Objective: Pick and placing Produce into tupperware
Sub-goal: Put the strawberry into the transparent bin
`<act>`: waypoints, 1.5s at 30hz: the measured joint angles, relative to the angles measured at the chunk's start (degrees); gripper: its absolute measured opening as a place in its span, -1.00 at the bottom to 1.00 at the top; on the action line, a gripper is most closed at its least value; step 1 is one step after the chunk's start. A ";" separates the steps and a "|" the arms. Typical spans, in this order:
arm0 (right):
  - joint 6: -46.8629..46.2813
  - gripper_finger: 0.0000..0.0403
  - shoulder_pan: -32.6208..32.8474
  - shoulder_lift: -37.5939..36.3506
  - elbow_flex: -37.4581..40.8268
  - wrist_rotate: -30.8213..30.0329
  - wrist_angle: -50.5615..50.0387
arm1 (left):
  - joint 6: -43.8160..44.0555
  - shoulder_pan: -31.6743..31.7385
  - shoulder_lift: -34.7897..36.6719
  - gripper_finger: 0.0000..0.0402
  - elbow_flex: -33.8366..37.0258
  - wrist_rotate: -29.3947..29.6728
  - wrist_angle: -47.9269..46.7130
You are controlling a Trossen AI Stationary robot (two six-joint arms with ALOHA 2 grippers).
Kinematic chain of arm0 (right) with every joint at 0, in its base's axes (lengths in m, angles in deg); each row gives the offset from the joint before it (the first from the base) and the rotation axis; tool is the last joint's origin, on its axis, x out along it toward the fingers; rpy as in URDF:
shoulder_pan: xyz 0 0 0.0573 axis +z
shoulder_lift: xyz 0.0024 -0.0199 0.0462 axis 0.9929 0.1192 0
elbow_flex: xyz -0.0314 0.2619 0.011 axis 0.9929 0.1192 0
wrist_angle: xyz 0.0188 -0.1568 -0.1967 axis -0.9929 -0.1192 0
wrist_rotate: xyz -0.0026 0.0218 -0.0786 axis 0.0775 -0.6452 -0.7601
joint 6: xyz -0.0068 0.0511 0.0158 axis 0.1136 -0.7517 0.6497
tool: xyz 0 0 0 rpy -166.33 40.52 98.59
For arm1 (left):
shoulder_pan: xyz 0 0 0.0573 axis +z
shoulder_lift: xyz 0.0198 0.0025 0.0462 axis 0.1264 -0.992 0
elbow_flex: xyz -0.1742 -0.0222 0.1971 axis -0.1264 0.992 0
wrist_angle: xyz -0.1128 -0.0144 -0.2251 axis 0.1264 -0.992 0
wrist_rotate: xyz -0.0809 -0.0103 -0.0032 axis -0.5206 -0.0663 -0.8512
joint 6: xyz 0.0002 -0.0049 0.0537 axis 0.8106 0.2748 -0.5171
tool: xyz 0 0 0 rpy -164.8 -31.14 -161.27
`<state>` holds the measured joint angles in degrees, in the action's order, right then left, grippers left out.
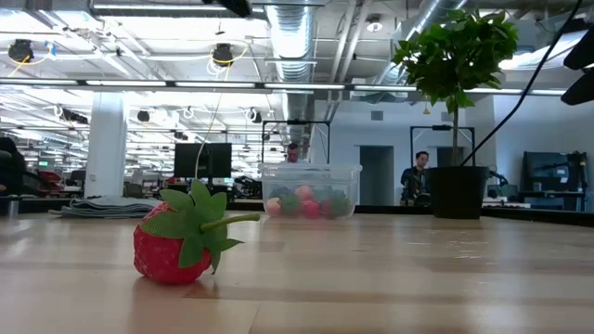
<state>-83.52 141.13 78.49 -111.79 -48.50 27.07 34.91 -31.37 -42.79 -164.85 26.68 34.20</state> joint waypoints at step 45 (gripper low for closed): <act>8.15 0.29 0.11 0.00 0.00 2.25 6.02 | 25.88 -20.16 -13.16 -0.04 25.13 11.68 43.08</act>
<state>-75.36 141.24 78.49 -111.79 -46.25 33.08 60.80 -51.53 -55.95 -139.72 38.35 77.28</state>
